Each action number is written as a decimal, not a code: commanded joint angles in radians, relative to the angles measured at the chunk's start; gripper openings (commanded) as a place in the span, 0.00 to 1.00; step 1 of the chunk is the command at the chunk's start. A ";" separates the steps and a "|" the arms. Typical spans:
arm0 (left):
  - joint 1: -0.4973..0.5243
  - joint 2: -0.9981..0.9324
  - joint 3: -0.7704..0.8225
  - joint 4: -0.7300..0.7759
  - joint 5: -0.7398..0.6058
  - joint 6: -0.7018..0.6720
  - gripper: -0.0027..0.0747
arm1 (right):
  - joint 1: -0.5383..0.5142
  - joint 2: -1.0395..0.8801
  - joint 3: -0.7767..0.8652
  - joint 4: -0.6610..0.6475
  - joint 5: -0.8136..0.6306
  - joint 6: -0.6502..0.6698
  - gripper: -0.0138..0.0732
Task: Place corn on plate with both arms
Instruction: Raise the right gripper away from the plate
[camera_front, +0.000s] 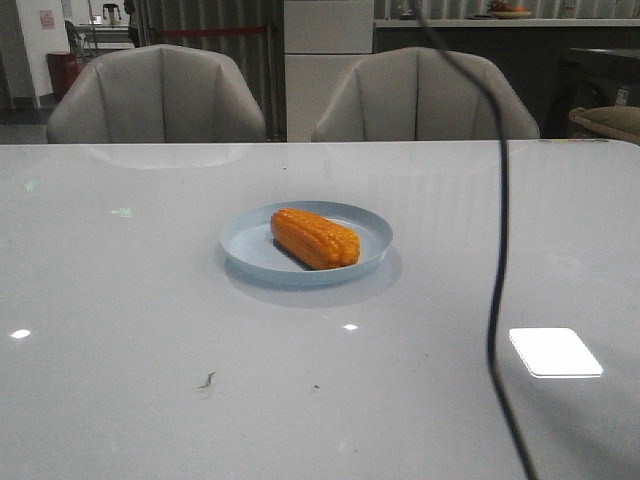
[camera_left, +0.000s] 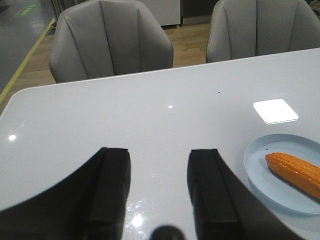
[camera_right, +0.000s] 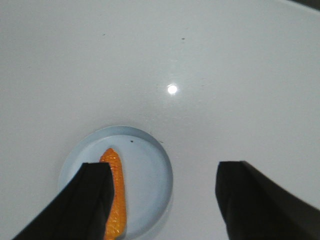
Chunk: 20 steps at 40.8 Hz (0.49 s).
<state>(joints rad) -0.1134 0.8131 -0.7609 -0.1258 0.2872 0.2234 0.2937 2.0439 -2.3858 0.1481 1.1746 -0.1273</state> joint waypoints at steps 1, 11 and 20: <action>0.001 -0.007 -0.029 0.020 -0.087 -0.001 0.49 | -0.048 -0.129 -0.030 -0.007 0.002 -0.014 0.79; 0.003 -0.007 -0.029 0.020 -0.087 -0.001 0.49 | -0.136 -0.290 0.043 -0.006 0.042 -0.051 0.78; 0.003 -0.007 -0.029 0.020 -0.087 -0.001 0.49 | -0.191 -0.557 0.417 -0.006 -0.146 -0.055 0.78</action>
<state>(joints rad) -0.1134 0.8131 -0.7609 -0.1036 0.2872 0.2234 0.1271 1.6279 -2.0892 0.1352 1.1809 -0.1687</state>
